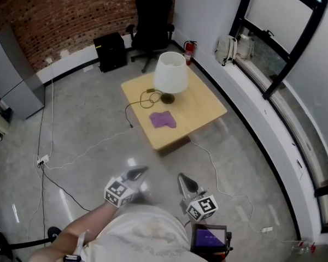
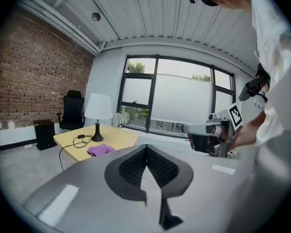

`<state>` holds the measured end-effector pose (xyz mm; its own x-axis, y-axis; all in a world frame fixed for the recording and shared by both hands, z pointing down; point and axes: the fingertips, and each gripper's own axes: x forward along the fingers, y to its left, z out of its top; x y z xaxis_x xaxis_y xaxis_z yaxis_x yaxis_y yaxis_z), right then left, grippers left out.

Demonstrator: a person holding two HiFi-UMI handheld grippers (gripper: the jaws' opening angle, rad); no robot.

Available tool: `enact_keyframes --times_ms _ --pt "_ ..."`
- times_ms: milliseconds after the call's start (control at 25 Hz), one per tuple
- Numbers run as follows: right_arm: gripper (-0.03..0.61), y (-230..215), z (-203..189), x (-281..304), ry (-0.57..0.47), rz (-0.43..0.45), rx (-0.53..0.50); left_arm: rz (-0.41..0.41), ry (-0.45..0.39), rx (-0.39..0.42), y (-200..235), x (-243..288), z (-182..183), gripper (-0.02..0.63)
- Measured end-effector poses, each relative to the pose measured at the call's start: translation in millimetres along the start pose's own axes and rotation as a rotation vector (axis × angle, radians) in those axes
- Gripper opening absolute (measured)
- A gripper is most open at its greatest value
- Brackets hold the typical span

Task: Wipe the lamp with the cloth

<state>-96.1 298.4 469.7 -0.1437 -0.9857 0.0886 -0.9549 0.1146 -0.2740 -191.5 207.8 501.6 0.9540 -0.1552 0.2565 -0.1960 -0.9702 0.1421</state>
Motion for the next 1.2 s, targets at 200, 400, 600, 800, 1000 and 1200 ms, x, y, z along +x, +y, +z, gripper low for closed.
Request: enact_keyframes --times_ms 200,400,600,800,1000,1200 --pt "0.014 -2 0 0 0.01 -0.007 0.029 0.012 0.004 -0.004 4 -3 7 0.002" --pt "0.014 -10 -4 10 0.023 -0.02 0.037 0.006 0.023 -0.016 13 9 1 0.002" --pt "0.014 -27 -6 13 0.042 -0.04 0.031 -0.033 0.012 -0.012 15 41 9 0.002" --pt "0.014 -59 8 17 0.046 -0.075 0.024 -0.084 -0.004 0.003 14 84 33 0.002" --pt "0.014 -94 26 26 0.065 -0.099 0.012 -0.09 0.001 -0.012 29 122 43 0.002" --pt "0.014 -132 30 38 0.09 -0.108 0.026 -0.072 0.002 -0.027 49 156 52 0.002"
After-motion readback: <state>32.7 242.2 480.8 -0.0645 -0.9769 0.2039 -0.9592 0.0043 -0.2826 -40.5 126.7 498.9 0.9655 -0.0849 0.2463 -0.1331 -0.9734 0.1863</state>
